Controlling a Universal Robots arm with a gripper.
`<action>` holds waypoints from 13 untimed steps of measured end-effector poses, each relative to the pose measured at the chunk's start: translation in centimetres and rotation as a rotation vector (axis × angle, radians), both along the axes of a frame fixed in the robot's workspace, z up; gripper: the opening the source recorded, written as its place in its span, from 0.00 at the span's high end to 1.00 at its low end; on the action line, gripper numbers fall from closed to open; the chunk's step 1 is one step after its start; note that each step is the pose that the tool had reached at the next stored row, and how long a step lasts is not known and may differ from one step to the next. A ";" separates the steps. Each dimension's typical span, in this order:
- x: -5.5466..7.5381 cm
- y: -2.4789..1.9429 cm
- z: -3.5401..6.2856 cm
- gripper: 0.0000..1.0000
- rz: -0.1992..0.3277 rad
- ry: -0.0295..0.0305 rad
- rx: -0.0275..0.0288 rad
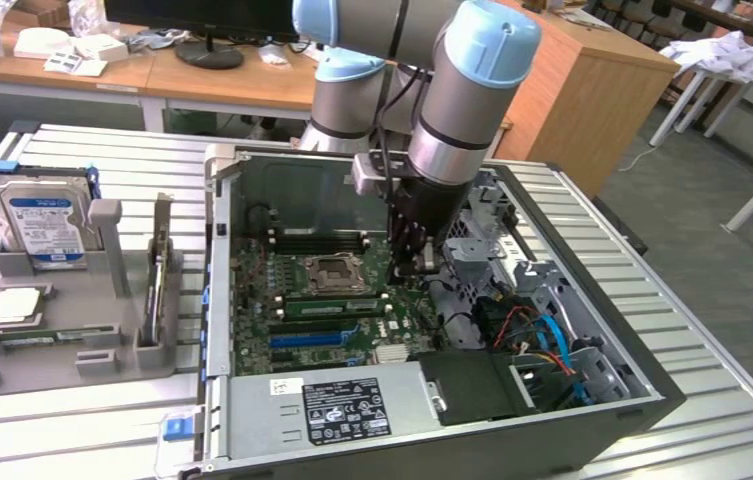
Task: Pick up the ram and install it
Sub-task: 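Press down the ram until it locks into place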
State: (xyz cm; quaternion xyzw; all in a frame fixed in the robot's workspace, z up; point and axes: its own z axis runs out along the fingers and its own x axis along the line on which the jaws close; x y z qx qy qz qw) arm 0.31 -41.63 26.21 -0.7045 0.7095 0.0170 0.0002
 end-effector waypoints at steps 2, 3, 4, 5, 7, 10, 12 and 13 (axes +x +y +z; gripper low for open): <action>0.0 -0.01 -0.14 0.89 0.000 0.0002 -0.0005; 0.0 -0.01 -0.23 0.89 0.000 0.0002 -0.0004; 0.0 -0.01 -0.32 0.89 0.000 0.0001 -0.0004; 0.0 -0.01 -0.41 0.89 0.000 0.0002 -0.0004; 0.0 -0.01 -0.59 0.89 0.000 0.0002 -0.0005; 0.0 -0.01 -0.84 0.89 0.000 0.0001 -0.0005; 0.0 -0.01 -1.02 0.89 0.000 0.0002 -0.0005; 0.0 -0.01 -1.11 0.89 0.000 0.0001 -0.0004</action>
